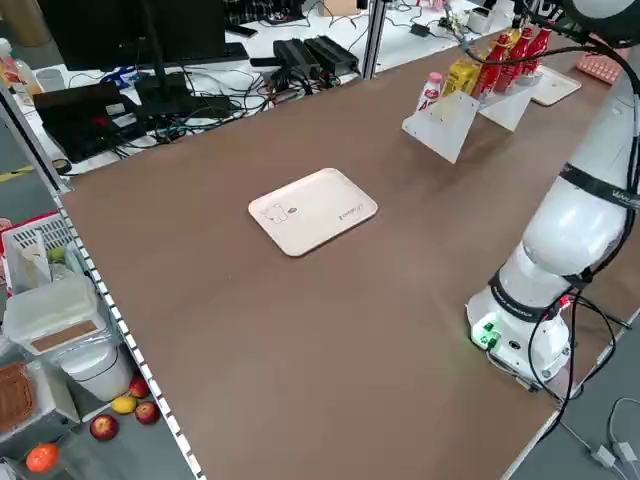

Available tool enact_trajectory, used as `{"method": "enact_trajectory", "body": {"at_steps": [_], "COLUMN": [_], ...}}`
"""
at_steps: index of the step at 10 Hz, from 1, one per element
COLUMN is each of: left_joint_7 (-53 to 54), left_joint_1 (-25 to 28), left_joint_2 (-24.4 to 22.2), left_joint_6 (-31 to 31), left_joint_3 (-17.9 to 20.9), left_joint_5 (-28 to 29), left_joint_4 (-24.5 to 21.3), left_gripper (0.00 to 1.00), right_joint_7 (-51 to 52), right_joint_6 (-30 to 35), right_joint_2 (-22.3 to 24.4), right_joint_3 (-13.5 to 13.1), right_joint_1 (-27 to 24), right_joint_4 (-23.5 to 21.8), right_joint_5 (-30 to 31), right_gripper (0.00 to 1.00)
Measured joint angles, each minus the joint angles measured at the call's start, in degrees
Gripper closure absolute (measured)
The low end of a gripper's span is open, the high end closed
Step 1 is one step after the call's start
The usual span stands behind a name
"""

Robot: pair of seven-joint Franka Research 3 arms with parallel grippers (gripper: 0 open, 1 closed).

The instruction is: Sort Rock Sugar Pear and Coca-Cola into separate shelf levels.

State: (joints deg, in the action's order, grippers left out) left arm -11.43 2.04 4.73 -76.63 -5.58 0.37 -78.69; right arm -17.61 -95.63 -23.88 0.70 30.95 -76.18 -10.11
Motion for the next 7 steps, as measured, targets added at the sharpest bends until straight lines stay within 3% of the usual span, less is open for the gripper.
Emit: {"method": "enact_trajectory", "body": {"at_steps": [3, 7], "left_joint_7": [3.26, 4.00], "left_joint_1": [0.29, 0.00], "left_joint_2": [-0.46, -0.23], "left_joint_6": [-0.22, -5.23], "left_joint_3": [0.26, -0.05], "left_joint_5": [0.00, -0.46], "left_joint_4": [0.00, -0.07], "left_gripper": [0.00, 0.00], "right_joint_7": [0.00, -0.40], "right_joint_6": [-6.10, -4.23], "right_joint_2": [2.76, 4.29], "right_joint_3": [0.93, 0.96], "right_joint_1": [0.01, -0.05], "right_joint_4": [-5.43, -6.97], "right_joint_5": [0.00, -0.19], "right_gripper": [0.66, 0.66]}}
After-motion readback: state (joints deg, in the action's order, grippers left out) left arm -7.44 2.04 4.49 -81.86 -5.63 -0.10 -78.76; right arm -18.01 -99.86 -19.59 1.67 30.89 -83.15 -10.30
